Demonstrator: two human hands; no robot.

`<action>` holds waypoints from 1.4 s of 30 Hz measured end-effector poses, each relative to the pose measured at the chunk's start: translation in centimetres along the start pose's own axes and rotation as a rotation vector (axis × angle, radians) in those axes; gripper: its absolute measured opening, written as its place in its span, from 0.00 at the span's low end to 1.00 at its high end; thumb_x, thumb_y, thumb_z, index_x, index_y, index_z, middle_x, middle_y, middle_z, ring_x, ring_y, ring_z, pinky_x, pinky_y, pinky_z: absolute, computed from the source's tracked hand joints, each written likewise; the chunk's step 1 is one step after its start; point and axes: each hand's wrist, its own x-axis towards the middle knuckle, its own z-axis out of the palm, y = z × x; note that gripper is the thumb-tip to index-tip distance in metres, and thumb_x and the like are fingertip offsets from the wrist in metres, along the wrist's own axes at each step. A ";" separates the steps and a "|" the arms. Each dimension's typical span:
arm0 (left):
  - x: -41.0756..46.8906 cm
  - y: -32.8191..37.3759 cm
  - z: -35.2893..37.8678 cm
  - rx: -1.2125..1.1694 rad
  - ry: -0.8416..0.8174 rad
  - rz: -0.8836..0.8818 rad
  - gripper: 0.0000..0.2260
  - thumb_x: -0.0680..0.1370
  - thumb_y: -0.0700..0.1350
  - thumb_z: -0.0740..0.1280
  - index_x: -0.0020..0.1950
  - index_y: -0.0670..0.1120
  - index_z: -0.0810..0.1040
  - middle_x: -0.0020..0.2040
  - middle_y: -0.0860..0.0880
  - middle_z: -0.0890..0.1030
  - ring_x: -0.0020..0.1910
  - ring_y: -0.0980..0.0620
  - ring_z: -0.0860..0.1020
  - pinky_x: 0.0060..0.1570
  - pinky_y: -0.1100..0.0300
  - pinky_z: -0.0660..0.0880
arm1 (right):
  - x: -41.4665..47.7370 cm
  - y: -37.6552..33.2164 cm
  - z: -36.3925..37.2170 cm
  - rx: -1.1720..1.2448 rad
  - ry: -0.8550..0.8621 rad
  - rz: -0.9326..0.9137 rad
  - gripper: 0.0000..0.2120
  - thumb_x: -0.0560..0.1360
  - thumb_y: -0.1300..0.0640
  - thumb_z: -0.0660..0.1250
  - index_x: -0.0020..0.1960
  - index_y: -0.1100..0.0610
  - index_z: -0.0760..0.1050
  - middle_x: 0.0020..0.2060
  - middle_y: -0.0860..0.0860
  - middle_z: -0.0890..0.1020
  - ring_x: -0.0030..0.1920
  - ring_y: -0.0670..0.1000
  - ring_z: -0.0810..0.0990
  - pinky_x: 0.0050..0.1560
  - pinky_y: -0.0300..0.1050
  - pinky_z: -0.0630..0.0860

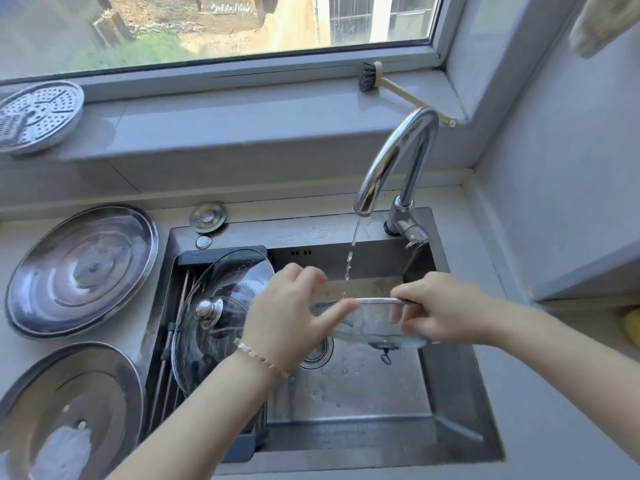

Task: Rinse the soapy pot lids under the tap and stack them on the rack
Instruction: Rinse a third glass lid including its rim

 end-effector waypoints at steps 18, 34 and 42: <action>0.4 -1.2 2.7 -1.142 0.326 -0.648 0.15 0.77 0.48 0.64 0.36 0.38 0.75 0.25 0.46 0.81 0.24 0.50 0.80 0.20 0.63 0.75 | 8.7 4.6 3.2 0.845 0.493 0.869 0.20 0.77 0.40 0.56 0.40 0.56 0.70 0.34 0.55 0.78 0.35 0.55 0.77 0.43 0.47 0.78; 1.4 -0.3 1.7 -1.325 0.311 -0.735 0.17 0.78 0.50 0.62 0.37 0.38 0.74 0.26 0.44 0.82 0.23 0.50 0.81 0.20 0.65 0.75 | 11.8 8.5 3.7 0.779 0.359 0.954 0.17 0.80 0.62 0.51 0.63 0.68 0.70 0.30 0.53 0.70 0.28 0.49 0.69 0.19 0.37 0.68; 1.6 0.0 1.8 -1.309 0.305 -0.733 0.16 0.78 0.50 0.63 0.37 0.38 0.73 0.26 0.44 0.82 0.23 0.50 0.81 0.20 0.65 0.75 | 12.0 8.0 4.3 0.602 0.462 1.056 0.25 0.79 0.49 0.52 0.69 0.65 0.62 0.64 0.64 0.71 0.56 0.62 0.74 0.55 0.51 0.70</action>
